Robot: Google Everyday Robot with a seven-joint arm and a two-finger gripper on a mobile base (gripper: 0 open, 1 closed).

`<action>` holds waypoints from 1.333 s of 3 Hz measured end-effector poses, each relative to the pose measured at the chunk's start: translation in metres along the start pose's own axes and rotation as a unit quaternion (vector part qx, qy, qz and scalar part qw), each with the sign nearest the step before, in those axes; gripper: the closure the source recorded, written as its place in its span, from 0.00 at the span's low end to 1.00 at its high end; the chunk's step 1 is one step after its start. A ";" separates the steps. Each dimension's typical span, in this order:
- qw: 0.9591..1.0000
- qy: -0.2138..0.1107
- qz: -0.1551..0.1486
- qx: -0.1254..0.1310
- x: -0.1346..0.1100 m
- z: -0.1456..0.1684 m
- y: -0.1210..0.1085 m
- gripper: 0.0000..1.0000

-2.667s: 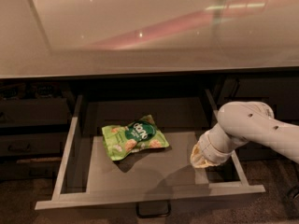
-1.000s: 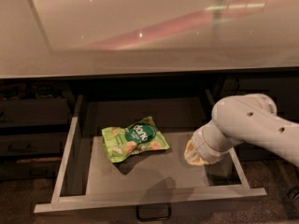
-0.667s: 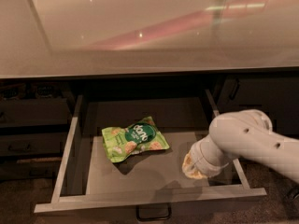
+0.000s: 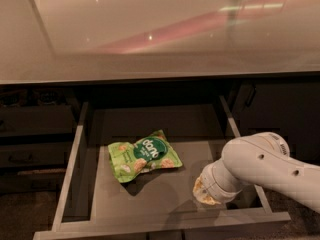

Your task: Open top drawer

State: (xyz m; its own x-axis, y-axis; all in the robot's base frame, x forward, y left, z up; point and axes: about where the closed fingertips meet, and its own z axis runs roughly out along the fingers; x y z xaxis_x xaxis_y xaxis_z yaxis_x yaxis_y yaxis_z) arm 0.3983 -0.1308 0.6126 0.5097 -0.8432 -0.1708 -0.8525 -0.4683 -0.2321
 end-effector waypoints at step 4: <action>1.000 0.000 0.000 0.000 0.000 0.000 0.000 0.00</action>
Offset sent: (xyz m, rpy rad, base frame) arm 0.0000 0.0000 0.0000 0.0000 0.0000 0.0000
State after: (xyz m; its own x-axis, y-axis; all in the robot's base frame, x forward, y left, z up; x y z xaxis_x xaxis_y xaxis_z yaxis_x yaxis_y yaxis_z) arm 0.3982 -0.1308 0.6126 0.5098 -0.8432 -0.1707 -0.8525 -0.4684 -0.2320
